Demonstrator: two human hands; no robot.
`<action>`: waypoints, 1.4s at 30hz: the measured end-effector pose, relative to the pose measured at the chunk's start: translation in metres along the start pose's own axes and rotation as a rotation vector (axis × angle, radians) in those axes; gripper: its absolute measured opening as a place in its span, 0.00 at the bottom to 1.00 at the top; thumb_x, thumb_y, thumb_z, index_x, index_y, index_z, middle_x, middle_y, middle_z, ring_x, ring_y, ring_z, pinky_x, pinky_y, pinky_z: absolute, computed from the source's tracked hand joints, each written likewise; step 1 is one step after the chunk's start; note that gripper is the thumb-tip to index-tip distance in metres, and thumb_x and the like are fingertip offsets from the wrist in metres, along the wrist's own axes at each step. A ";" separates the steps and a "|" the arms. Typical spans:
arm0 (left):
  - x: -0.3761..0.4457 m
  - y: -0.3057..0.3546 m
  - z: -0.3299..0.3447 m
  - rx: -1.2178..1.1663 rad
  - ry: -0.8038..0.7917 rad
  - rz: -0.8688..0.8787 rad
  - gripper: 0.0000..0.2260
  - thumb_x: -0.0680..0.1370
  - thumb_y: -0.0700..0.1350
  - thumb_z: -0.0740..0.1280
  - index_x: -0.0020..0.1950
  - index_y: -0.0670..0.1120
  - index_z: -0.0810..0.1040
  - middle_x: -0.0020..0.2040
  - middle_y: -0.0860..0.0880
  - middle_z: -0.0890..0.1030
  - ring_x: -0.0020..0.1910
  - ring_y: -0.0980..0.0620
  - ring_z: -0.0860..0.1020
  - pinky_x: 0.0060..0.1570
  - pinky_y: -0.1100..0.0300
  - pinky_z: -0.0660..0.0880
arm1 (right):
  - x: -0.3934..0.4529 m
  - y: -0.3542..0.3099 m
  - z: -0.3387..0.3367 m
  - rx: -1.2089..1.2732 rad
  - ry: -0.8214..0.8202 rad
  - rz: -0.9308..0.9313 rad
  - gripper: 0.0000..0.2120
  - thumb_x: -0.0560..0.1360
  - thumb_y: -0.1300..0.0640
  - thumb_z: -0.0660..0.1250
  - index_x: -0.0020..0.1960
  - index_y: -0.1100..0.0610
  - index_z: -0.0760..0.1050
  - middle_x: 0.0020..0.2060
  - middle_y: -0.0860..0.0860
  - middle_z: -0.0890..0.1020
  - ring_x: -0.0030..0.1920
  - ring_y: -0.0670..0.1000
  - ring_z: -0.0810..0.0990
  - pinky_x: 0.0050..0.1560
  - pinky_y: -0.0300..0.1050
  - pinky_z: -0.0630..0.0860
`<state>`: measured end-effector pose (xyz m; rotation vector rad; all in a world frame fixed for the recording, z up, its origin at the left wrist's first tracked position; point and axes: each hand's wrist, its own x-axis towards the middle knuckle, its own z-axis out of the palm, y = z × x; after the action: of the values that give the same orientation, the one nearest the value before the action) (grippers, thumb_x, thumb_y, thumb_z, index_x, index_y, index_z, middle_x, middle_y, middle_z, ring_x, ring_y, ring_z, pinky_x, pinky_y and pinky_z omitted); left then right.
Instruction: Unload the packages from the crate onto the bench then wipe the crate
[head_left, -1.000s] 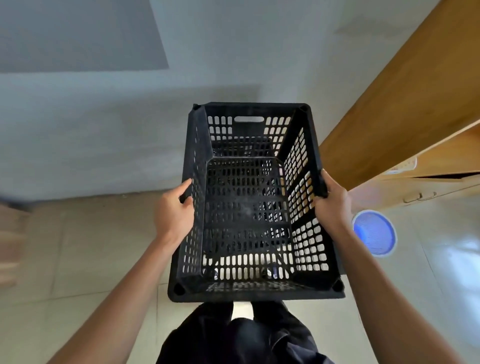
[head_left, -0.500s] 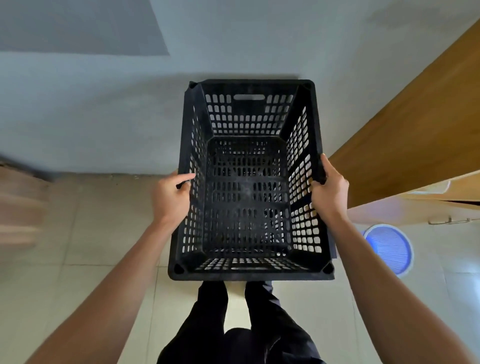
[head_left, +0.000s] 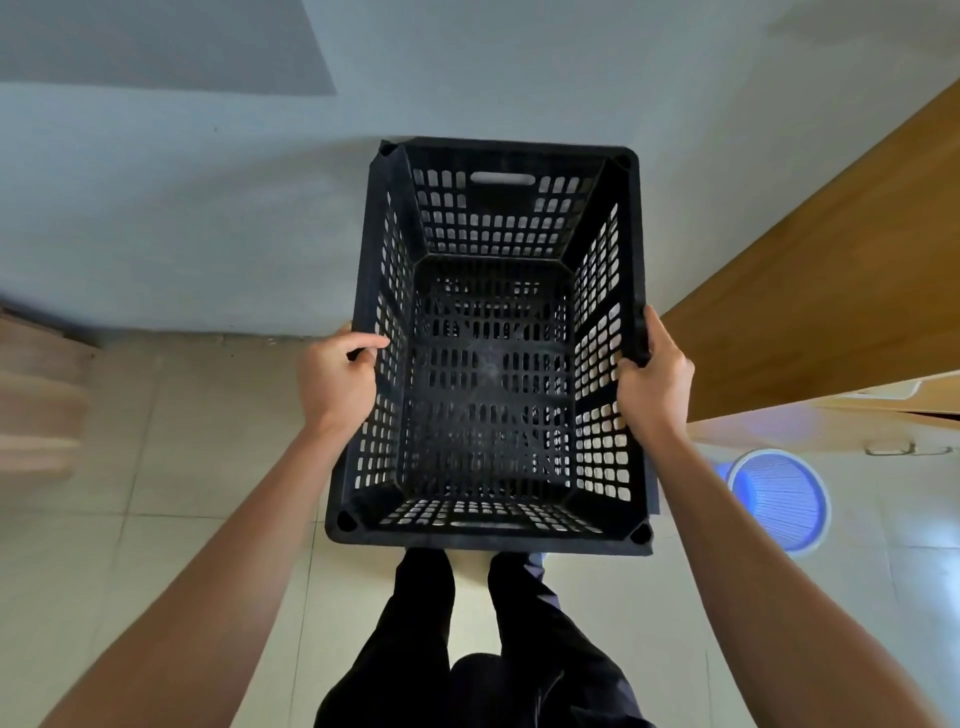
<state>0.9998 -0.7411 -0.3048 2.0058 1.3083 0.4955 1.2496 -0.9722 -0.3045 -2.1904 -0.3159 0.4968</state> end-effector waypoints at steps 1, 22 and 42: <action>0.001 0.000 0.001 -0.003 0.000 -0.002 0.12 0.78 0.33 0.69 0.50 0.48 0.88 0.53 0.47 0.87 0.30 0.48 0.81 0.38 0.54 0.81 | 0.001 0.000 0.001 -0.004 0.000 0.003 0.37 0.75 0.73 0.61 0.79 0.47 0.65 0.46 0.45 0.84 0.39 0.51 0.83 0.31 0.35 0.76; 0.004 -0.006 0.016 -0.033 0.009 -0.127 0.16 0.79 0.32 0.67 0.61 0.48 0.85 0.37 0.50 0.85 0.26 0.40 0.77 0.27 0.46 0.79 | 0.003 0.007 0.006 -0.073 0.018 0.003 0.37 0.76 0.72 0.61 0.81 0.50 0.61 0.61 0.48 0.81 0.47 0.51 0.82 0.52 0.53 0.83; 0.010 -0.001 0.020 0.354 -0.190 0.148 0.28 0.79 0.40 0.68 0.78 0.45 0.65 0.74 0.44 0.66 0.65 0.41 0.74 0.57 0.43 0.80 | -0.009 -0.008 0.014 -0.469 -0.017 -0.099 0.34 0.80 0.63 0.60 0.82 0.55 0.51 0.73 0.58 0.70 0.70 0.61 0.70 0.65 0.61 0.74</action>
<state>1.0160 -0.7389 -0.3203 2.3867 1.1998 0.1383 1.2351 -0.9610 -0.3043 -2.6066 -0.5960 0.4161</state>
